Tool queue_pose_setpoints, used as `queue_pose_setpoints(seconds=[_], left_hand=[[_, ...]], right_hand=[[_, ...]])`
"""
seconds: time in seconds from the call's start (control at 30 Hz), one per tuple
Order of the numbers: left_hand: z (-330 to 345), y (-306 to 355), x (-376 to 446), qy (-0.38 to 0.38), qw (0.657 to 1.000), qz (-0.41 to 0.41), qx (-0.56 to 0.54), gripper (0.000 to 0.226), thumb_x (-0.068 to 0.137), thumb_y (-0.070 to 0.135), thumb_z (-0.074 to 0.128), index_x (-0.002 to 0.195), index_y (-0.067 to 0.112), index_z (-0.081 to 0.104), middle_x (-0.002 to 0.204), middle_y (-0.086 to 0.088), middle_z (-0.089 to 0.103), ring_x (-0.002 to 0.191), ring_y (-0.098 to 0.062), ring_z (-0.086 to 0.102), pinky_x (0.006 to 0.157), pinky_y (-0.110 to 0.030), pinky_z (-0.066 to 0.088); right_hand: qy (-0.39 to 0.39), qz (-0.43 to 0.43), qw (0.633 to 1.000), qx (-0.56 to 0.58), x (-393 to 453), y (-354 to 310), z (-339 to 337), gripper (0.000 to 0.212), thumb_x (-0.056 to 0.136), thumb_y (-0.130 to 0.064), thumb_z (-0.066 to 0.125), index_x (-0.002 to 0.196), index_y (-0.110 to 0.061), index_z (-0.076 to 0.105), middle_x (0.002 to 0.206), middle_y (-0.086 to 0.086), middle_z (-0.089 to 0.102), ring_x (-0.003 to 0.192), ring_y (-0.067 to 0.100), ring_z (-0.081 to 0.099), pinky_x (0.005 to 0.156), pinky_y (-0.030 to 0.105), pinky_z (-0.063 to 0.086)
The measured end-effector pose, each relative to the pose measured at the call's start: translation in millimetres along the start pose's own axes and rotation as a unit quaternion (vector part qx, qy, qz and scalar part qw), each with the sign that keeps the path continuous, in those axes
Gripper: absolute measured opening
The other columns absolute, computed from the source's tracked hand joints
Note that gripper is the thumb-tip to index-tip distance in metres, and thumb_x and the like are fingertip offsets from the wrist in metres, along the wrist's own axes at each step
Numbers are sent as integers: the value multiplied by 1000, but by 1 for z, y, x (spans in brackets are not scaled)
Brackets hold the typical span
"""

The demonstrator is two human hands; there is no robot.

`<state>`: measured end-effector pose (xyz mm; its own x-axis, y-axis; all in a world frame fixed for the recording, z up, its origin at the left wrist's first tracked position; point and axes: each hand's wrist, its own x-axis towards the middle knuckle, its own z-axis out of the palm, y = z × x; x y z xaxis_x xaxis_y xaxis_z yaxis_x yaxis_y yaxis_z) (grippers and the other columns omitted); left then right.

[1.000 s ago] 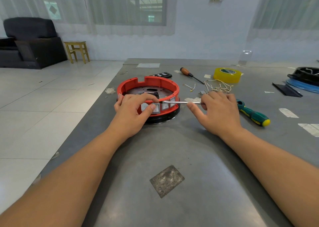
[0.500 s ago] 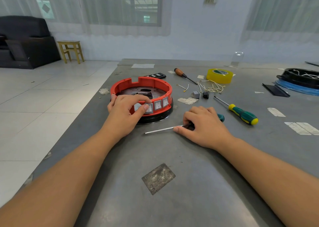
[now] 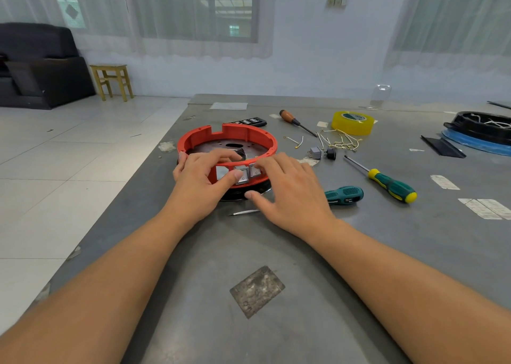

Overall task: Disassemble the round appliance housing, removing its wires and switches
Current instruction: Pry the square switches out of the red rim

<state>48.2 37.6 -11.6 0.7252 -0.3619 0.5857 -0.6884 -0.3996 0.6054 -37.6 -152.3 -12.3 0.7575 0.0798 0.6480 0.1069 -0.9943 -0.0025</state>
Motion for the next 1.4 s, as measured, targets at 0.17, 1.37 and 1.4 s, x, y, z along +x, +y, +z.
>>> queue_pose_setpoints(seconds=[0.17, 1.37, 1.4], left_hand=[[-2, 1, 1, 3, 1000, -26, -18, 24, 95, 38, 74, 111, 42, 57, 112, 21, 67, 128, -11, 55, 123, -60, 22], [3, 4, -6, -14, 980, 149, 129, 32, 97, 42, 62, 122, 26, 73, 138, 9, 63, 144, -26, 36, 112, -52, 30], [4, 4, -6, -16, 979, 153, 133, 35, 97, 46, 60, 122, 27, 73, 139, 9, 63, 144, -25, 36, 113, -51, 28]], right_hand=[[40, -27, 998, 34, 19, -11, 11, 47, 81, -41, 77, 121, -23, 61, 118, 0, 56, 102, 22, 58, 79, 39, 48], [16, -20, 967, 255, 3, 9, -16, 35, 89, -21, 75, 122, -15, 66, 110, -2, 64, 89, 9, 61, 83, 26, 54], [5, -29, 970, 243, 3, 12, -18, 33, 89, -22, 75, 120, -14, 67, 109, -3, 64, 88, 9, 62, 83, 26, 54]])
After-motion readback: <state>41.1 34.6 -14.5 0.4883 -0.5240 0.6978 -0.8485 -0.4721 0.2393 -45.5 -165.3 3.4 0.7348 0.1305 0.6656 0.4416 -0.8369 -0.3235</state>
